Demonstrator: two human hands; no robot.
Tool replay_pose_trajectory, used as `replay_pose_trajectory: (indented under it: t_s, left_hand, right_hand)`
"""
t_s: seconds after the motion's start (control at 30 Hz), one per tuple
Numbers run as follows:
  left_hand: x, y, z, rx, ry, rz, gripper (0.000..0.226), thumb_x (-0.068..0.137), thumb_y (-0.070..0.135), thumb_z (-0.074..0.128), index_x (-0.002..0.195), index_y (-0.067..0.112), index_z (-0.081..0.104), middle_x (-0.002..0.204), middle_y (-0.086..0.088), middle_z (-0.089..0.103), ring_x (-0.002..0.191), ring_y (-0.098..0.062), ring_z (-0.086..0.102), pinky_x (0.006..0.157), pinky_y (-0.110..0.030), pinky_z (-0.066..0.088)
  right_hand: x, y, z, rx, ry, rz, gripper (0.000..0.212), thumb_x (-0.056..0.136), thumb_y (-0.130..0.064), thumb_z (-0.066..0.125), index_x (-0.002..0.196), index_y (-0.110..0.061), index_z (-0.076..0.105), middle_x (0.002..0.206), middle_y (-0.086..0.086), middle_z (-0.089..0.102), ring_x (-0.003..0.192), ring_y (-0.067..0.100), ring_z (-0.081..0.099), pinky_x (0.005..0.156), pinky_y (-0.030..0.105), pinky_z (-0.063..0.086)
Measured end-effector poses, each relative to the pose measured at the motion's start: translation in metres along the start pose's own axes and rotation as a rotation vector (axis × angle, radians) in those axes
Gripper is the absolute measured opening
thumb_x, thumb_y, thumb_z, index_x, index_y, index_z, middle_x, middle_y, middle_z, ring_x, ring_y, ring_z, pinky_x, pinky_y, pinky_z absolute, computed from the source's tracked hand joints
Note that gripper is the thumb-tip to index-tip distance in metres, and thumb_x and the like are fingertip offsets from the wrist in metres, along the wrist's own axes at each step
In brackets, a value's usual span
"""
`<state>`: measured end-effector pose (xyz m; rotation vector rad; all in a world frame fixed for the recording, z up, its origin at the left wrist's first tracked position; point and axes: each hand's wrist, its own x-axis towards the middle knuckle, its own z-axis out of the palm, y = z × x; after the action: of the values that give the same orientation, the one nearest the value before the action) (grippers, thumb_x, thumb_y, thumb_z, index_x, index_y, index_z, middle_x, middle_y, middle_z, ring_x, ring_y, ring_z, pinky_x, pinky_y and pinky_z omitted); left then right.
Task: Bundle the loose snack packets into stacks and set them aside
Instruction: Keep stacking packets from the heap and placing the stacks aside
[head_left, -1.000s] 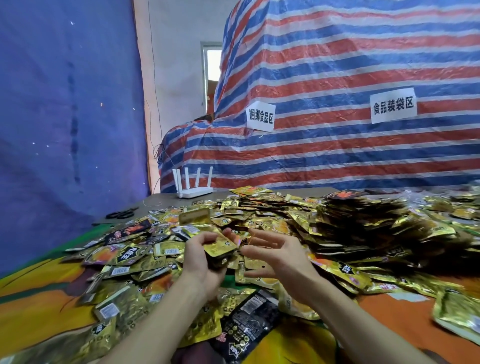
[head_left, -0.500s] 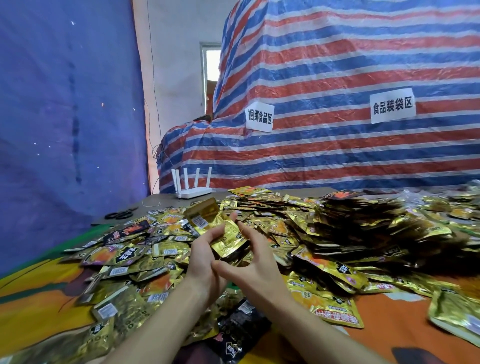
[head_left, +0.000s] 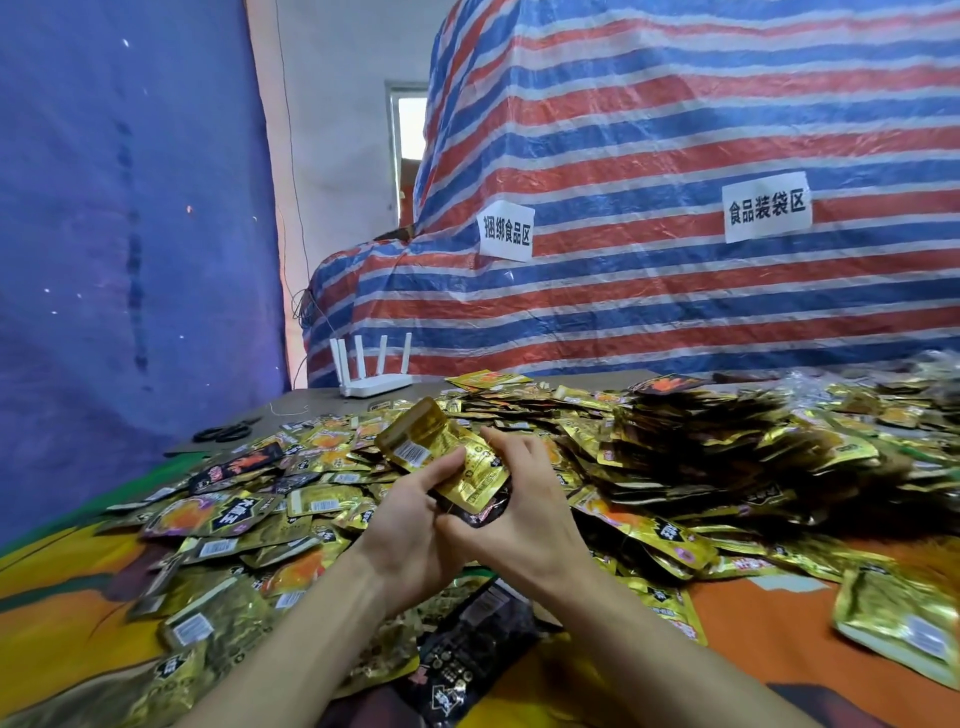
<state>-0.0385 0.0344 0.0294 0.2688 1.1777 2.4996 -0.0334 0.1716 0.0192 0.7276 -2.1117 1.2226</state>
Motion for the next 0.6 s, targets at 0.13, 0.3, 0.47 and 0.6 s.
replay_pose_trajectory:
  t_s: [0.13,0.3,0.47,0.6]
  left_hand:
    - [0.000,0.001,0.002,0.047,-0.018,-0.013,0.041,0.089,0.031,0.064,0.115,0.000,0.073,0.118,-0.016,0.070,0.106,-0.029,0.070,0.094,-0.041,0.057]
    - [0.000,0.003,-0.003,0.174,0.010,-0.031,0.042,0.090,0.040,0.062,0.115,0.008,0.076,0.122,-0.011,0.069,0.110,-0.027,0.065,0.109,-0.043,0.041]
    - [0.000,0.001,-0.004,0.212,-0.011,-0.088,0.045,0.088,0.044,0.064,0.114,0.009,0.075,0.119,-0.013,0.067,0.111,-0.029,0.058,0.119,-0.052,0.028]
    - [-0.001,0.005,-0.004,0.226,-0.045,-0.087,0.044,0.092,0.043,0.062,0.115,0.008,0.075,0.120,-0.015,0.067,0.112,-0.031,0.060,0.116,-0.055,0.032]
  right_hand:
    - [-0.001,0.002,0.000,0.004,0.018,0.031,0.084,0.066,-0.048,0.079,0.137,-0.020,0.044,0.115,-0.011,0.039,0.107,-0.015,0.044,0.083,0.001,0.042]
    - [0.000,0.007,0.000,0.094,-0.032,0.135,0.076,0.062,-0.047,0.084,0.126,-0.032,0.046,0.116,-0.013,0.047,0.104,-0.002,0.053,0.079,0.008,0.045]
    - [0.001,0.011,-0.004,0.339,-0.110,0.263,0.071,0.055,-0.035,0.094,0.109,-0.031,0.046,0.099,0.000,0.067,0.078,0.012,0.069,0.061,0.026,0.056]
    - [0.000,0.008,-0.003,0.355,-0.078,0.292,0.076,0.050,-0.049,0.092,0.109,-0.033,0.046,0.100,-0.001,0.068,0.085,0.016,0.071,0.067,0.041,0.063]
